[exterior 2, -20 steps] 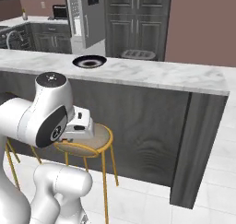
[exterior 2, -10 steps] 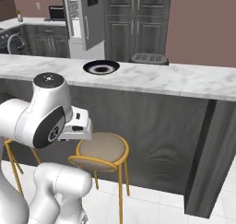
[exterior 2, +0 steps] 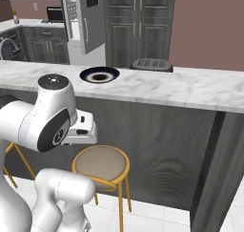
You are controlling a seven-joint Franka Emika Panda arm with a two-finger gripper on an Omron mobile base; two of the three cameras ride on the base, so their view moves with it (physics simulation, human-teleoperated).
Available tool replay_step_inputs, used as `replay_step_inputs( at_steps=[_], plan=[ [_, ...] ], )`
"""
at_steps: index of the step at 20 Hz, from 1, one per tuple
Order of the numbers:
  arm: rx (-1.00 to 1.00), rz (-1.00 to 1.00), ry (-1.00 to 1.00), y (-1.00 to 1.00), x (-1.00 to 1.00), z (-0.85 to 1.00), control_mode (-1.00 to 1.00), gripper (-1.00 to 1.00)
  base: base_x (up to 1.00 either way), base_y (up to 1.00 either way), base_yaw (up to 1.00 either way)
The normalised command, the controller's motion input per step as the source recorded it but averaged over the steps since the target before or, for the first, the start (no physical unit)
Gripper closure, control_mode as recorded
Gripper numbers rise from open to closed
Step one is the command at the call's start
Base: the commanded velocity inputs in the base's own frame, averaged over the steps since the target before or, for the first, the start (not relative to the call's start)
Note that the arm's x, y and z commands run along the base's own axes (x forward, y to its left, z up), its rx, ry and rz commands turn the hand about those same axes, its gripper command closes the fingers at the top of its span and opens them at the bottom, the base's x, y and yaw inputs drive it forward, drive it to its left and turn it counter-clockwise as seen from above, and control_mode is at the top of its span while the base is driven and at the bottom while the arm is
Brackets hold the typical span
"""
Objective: Take the chicken drumstick from the fridge and place it on the digital scale on the counter by the fridge. Wait a few seconds for a reading, then move it to the plate on the dining counter.
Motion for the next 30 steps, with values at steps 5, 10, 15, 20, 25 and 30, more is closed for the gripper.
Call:
replay_step_inputs(
  at_steps=[5, 10, 15, 20, 25, 30],
  plan=[
    [0.00, 0.00, 0.00, 0.00, 0.00, 0.00, 1.00, 1.00, 0.00, 0.00, 0.00],
    [0.00, 0.00, 0.00, 0.00, 0.00, 0.00, 1.00, 1.00, 0.00, 0.00, 0.00],
    [0.00, 0.00, 0.00, 0.00, 0.00, 0.00, 1.00, 1.00, 0.24, 0.28, -0.01],
    [0.00, 0.00, 0.00, 0.00, 0.00, 0.00, 1.00, 1.00, 0.23, 0.28, -0.03],
    [0.00, -0.06, 0.00, 0.15, 0.12, 0.02, -1.00, 1.00, 0.00, 0.00, 0.00],
    [0.01, -0.05, -0.06, 0.14, 0.12, 0.27, -1.00, 1.00, 0.00, 0.00, 0.00]
  ],
)
